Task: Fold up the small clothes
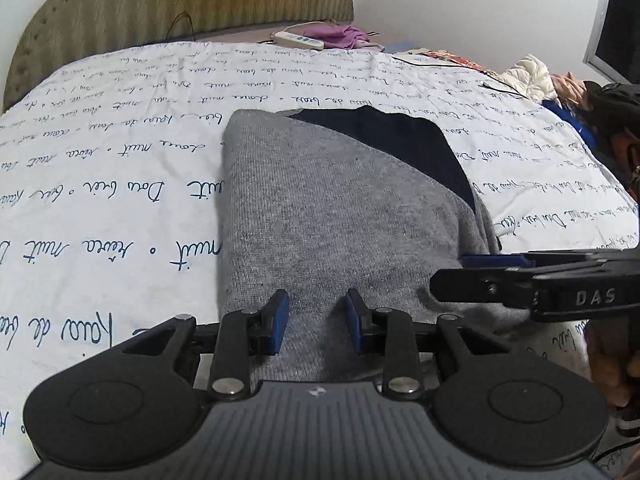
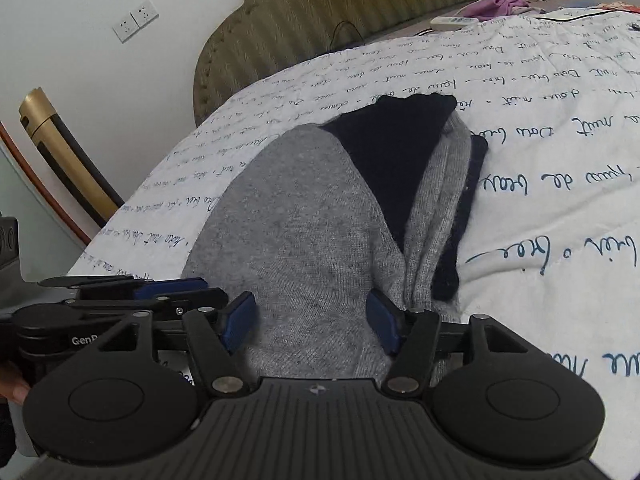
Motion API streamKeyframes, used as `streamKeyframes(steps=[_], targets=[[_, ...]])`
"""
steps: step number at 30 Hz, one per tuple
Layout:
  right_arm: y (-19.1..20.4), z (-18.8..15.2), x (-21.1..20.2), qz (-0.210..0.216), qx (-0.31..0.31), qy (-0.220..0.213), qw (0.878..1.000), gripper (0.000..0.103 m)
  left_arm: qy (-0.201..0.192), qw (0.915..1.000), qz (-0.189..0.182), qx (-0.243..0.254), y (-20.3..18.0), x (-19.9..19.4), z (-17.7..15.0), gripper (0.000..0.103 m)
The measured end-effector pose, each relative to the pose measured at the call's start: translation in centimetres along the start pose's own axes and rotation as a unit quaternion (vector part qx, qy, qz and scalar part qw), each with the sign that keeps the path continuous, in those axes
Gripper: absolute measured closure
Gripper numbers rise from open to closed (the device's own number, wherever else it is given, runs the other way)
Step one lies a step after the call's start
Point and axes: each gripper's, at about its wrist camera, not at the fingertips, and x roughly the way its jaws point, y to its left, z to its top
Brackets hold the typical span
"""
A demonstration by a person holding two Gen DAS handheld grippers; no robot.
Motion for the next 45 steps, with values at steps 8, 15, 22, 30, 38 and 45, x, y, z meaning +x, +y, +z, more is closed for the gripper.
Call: streamKeyframes(steps=[8,15,22,30,38,45], targets=[[2.2,-0.6,-5.8,-0.028,0.001,-0.040,0.999,0.031,-0.024,0.9993,0.024,-0.014,0.9,-5.2,-0.2,0.061],[-1.2,-3.8,-14.5,-0.144,-0.047,-0.006,0.988,0.029,-0.114,0.9746,0.192,0.006,11.4,-15.0,0.8,0.035],[-8.7,-0.2,-28.6,-0.483,-0.061,-0.086,0.869,0.028,-0.240,0.8757,0.392,-0.146,23.9,-25.5,5.8,0.035],[-2.1,-0.2,-22.0,-0.378,-0.117,-0.122,0.910,0.015,-0.185,0.9565,0.212,-0.078,10.6,-15.8,3.3,0.035],[5.2,-6.9,-5.2,-0.208,-0.082,-0.013,0.975,0.016,-0.022,0.9942,0.097,-0.041,-1.2,-4.7,-3.6,0.035],[5.5,-7.7,-3.2,-0.247,-0.056,-0.016,0.967,0.001,-0.019,0.9921,0.116,-0.045,-0.8,-3.3,-4.7,0.028]])
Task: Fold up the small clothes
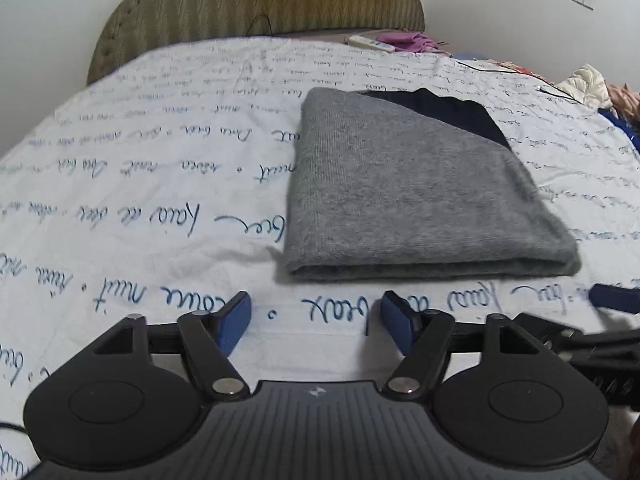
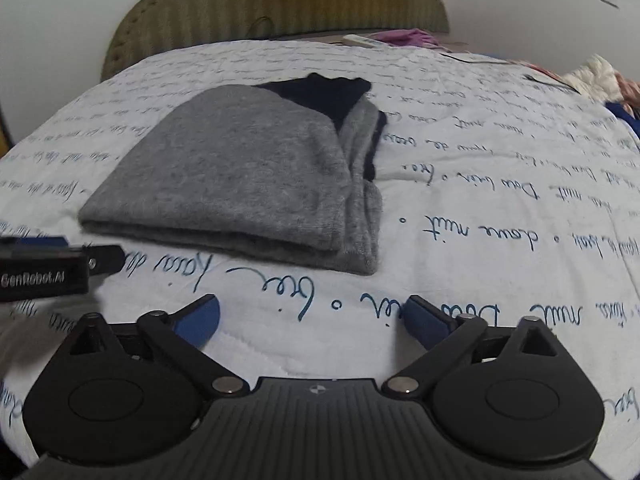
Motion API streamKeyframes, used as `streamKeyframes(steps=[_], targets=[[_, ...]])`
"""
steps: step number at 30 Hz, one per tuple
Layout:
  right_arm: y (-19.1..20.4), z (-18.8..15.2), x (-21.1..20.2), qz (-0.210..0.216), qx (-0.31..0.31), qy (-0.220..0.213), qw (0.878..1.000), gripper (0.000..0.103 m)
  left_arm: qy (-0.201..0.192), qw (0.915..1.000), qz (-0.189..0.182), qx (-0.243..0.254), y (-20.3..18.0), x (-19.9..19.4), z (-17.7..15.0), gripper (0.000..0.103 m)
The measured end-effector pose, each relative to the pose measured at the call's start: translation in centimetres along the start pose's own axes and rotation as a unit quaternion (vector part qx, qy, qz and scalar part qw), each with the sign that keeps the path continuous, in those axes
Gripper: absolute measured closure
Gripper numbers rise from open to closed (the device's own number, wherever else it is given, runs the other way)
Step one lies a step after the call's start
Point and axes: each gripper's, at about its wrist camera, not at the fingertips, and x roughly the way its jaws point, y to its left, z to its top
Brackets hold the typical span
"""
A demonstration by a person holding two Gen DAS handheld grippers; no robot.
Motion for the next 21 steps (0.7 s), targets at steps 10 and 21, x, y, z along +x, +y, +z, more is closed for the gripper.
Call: streamKeyframes(steps=[10,21], targets=[[0.5,-0.7,1.2,-0.033,0.007,-0.030,0.999,0.000,0.000,0.9996,0.016,0.021,-0.4,0.7,-0.4,0.011],[0.5,-0.5,1.6,-0.028,0.014,-0.030,0.999,0.000,0.019,0.9995,0.021,0.012,-0.2,1.1,-0.2,0.000]])
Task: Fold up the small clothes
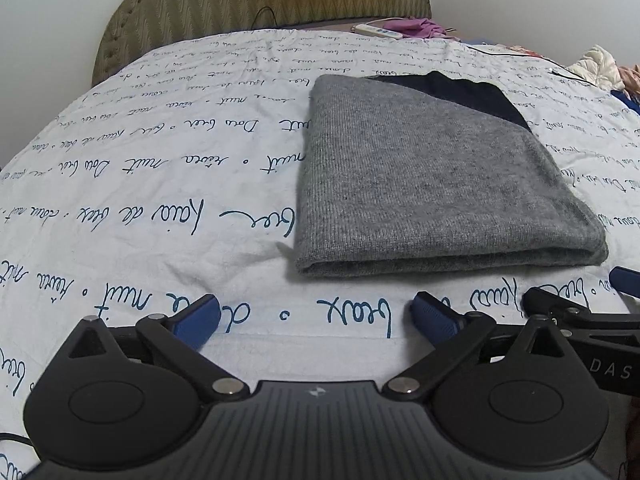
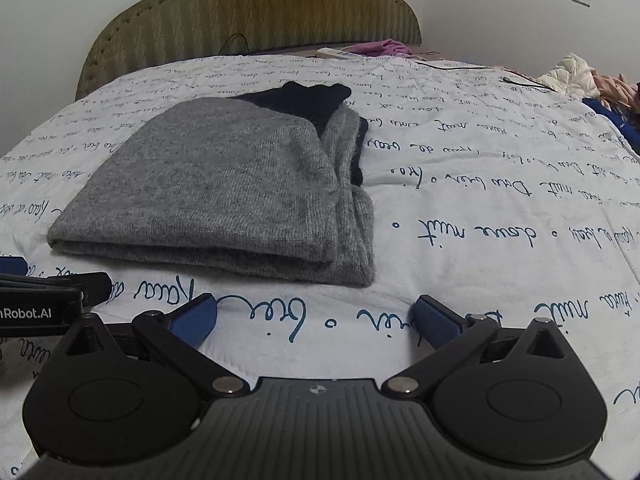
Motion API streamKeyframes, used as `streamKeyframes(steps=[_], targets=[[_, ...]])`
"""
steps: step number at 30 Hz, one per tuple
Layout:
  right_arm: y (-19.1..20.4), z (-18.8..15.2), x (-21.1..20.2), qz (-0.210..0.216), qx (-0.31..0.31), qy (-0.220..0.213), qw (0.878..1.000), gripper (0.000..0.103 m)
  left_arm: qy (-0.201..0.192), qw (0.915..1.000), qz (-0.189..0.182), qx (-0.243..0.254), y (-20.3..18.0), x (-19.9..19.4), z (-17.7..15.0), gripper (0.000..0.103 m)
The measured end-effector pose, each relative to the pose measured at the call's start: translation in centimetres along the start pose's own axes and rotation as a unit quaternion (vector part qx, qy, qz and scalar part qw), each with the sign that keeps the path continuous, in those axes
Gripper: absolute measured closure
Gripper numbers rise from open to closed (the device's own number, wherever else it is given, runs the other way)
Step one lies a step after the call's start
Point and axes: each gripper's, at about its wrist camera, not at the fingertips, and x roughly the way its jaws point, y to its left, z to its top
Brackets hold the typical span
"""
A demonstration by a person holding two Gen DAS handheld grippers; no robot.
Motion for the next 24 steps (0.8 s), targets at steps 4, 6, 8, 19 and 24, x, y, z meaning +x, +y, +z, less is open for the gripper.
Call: streamKeyframes(steps=[4,6,8,19,24], targets=[[0.09,0.11,0.02,-0.001,-0.001,0.003,1.000,0.000,0.004,1.0000,-0.002,-0.002,0.05,0.02,0.10,0.000],[0.06,0.15,0.01,-0.001,-0.001,0.003,1.000,0.000,0.008,1.0000,-0.004,-0.004,0.14,0.01,0.17,0.000],[0.07,0.20,0.04,-0.001,-0.001,0.005,1.000,0.000,0.009,0.9999,-0.007,-0.006,0.24,0.03,0.20,0.000],[0.12,0.25,0.06,-0.002,-0.002,0.005,1.000,0.000,0.012,0.9999,-0.006,-0.010,0.21,-0.13,0.14,0.000],[0.12,0.18,0.03,-0.002,-0.002,0.003,1.000,0.000,0.012,0.9999,-0.006,-0.011,0.20,-0.15,0.09,0.000]])
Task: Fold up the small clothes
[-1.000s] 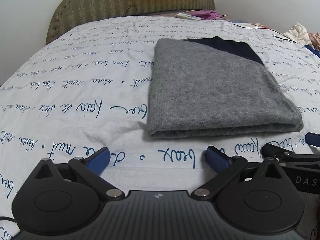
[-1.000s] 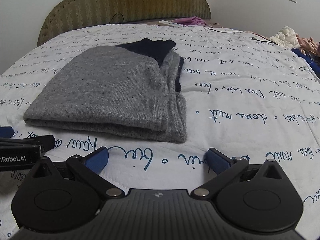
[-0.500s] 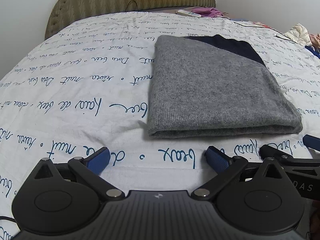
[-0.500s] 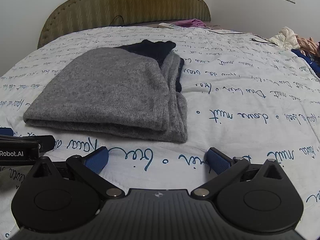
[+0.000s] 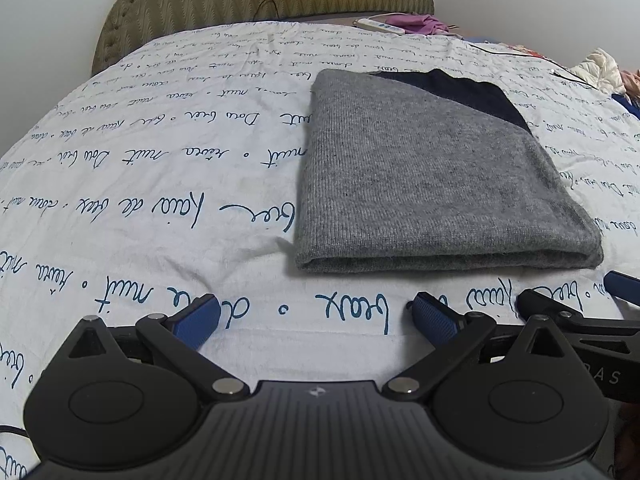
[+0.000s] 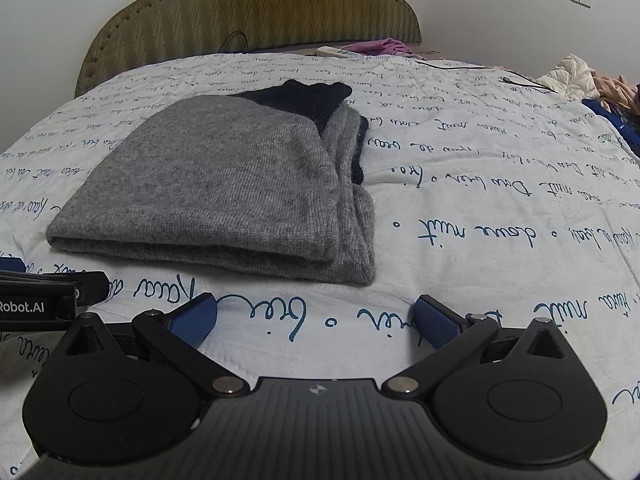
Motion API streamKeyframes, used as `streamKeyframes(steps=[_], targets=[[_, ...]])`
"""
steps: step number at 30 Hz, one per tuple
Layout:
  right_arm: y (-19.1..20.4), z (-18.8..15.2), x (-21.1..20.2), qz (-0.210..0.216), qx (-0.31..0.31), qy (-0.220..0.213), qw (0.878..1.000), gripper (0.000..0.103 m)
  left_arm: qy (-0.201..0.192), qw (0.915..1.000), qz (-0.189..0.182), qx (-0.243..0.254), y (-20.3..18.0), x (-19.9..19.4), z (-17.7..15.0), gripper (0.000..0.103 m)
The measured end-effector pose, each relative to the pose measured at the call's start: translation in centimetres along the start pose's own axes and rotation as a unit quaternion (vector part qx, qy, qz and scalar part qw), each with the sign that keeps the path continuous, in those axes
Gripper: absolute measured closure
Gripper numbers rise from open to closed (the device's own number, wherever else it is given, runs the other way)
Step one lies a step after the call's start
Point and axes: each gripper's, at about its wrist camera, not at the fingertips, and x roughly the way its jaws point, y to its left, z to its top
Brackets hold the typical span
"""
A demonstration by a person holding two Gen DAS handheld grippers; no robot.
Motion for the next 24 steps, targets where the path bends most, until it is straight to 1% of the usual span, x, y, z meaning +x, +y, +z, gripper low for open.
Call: streamKeyframes(steps=[24], targets=[[0.04,-0.18,-0.16,-0.002,0.001,-0.005,1.000,0.000,-0.003,1.0000,0.001,0.003,0.03,-0.02,-0.08,0.000]])
